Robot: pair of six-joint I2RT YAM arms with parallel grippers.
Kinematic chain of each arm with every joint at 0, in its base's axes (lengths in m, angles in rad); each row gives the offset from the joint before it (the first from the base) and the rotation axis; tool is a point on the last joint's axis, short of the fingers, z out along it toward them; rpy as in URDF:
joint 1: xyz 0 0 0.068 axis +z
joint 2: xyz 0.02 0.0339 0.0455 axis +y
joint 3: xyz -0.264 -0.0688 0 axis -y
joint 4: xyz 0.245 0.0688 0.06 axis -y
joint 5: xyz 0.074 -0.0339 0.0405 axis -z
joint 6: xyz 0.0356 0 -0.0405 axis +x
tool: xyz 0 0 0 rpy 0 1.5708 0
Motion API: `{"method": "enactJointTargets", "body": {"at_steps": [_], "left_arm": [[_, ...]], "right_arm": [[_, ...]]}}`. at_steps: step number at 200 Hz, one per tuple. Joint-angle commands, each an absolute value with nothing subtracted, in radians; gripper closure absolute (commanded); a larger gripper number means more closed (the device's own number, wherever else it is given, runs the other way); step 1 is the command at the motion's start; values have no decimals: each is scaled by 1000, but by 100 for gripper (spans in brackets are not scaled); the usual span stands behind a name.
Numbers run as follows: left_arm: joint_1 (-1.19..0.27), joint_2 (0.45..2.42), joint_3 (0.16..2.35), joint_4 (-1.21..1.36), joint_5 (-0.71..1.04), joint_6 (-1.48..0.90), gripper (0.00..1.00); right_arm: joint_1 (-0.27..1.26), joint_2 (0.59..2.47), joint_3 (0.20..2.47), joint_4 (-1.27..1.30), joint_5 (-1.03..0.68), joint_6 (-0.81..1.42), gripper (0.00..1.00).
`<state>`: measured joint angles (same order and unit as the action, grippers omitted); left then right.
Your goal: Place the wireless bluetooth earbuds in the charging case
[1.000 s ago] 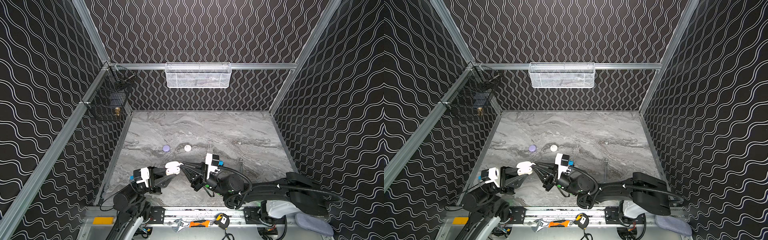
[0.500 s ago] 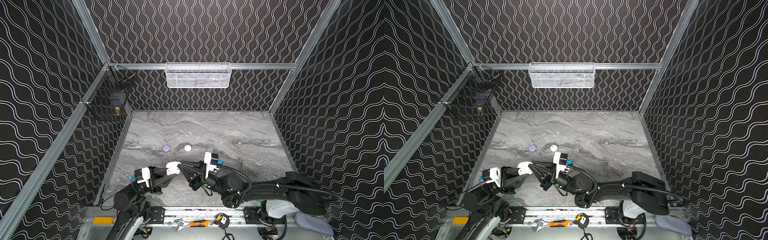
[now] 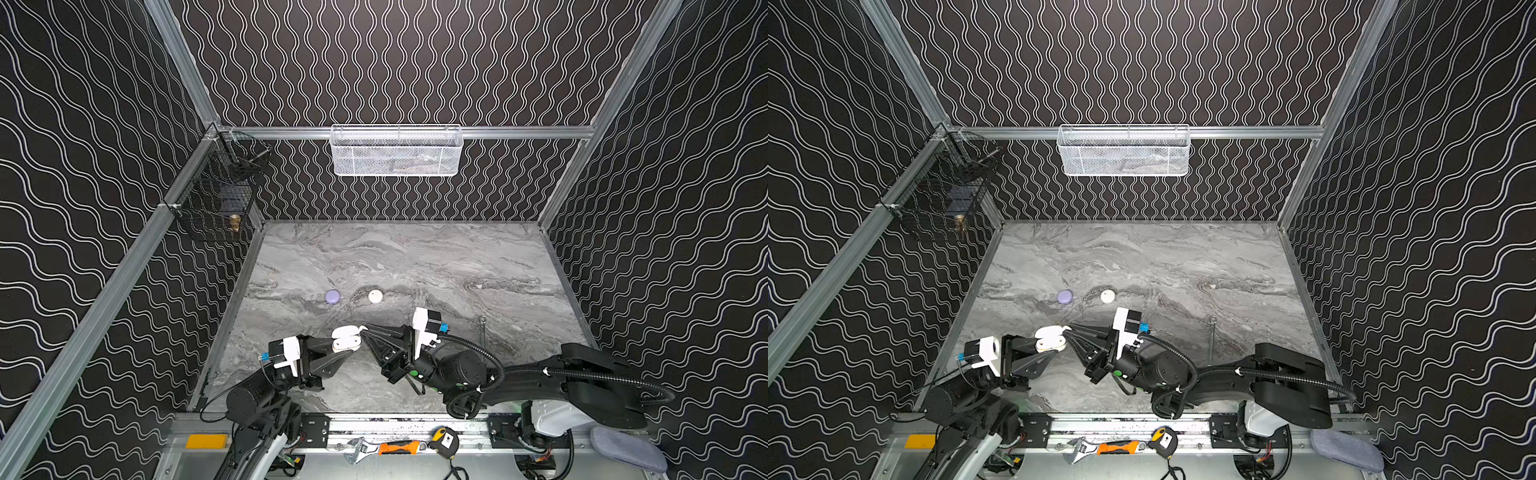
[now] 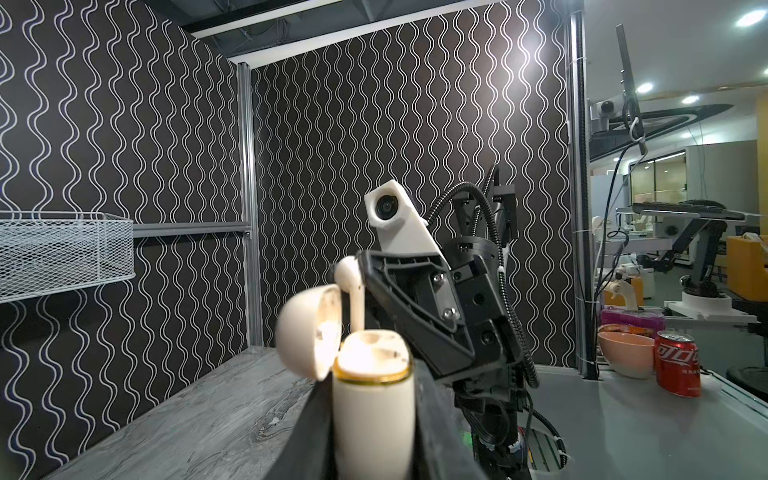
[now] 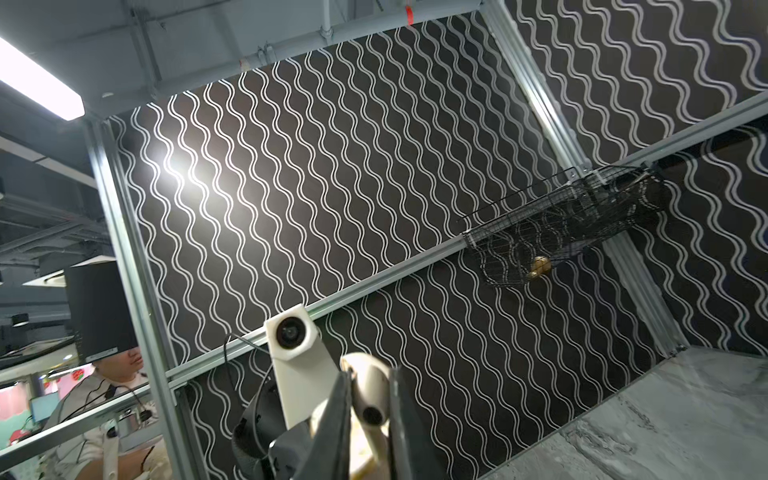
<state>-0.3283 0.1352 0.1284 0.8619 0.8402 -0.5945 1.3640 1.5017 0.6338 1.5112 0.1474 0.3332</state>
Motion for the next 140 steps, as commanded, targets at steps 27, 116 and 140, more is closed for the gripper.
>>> {"method": "enactJointTargets", "body": {"at_steps": [27,116,140], "left_arm": [[-328,141,144,895,825,-577,100],[-328,114,143,854,820,-566,100],[-328,112,146,841,819,-562,100]], "right_arm": [[1370,1534,641,1584,137,373,100],[1378,1473,677,1557,121,303,100],[1379,1506,699,1564,117,316,100]]}}
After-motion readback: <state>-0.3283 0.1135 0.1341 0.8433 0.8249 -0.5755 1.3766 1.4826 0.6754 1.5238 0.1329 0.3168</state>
